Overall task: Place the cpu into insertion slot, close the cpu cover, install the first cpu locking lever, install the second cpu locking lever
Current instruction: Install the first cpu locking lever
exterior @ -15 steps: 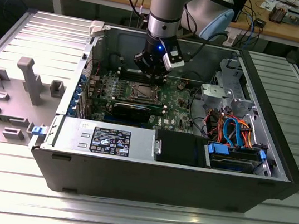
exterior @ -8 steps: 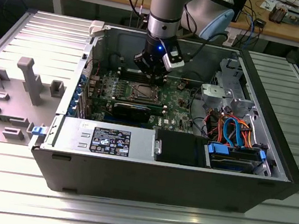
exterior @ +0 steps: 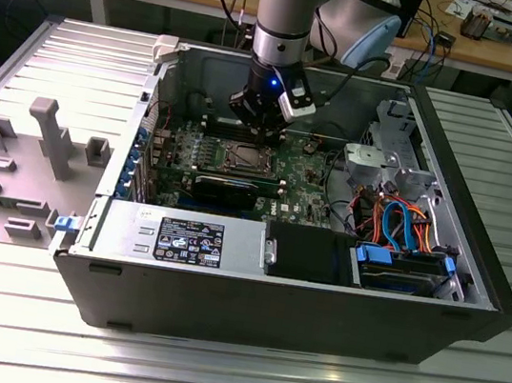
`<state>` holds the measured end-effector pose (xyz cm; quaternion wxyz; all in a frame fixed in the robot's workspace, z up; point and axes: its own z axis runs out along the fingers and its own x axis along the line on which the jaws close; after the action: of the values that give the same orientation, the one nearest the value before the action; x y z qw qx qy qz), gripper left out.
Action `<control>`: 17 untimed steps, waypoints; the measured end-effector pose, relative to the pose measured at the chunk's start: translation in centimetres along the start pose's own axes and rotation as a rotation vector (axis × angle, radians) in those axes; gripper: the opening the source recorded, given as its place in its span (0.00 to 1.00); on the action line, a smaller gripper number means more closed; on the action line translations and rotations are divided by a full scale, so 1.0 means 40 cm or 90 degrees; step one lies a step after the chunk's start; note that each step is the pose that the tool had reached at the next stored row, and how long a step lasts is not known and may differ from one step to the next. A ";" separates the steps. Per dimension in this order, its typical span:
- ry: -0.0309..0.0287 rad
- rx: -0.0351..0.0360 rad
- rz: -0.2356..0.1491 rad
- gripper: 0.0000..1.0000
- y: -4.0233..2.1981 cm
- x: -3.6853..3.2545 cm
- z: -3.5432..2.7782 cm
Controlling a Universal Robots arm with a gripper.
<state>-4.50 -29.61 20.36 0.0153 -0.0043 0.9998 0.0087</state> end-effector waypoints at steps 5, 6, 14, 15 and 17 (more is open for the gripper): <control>0.0000 0.0009 0.000 0.11 0.000 0.000 0.005; 0.0001 0.0010 0.000 0.11 0.000 0.000 0.005; -0.0004 -0.0065 0.000 0.11 0.000 0.000 -0.001; -0.0002 -0.0061 0.000 0.11 0.000 0.000 -0.006; -0.0001 -0.0060 0.000 0.11 0.000 0.000 -0.013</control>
<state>-4.50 -29.61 20.90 0.0153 -0.0042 0.9998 0.0134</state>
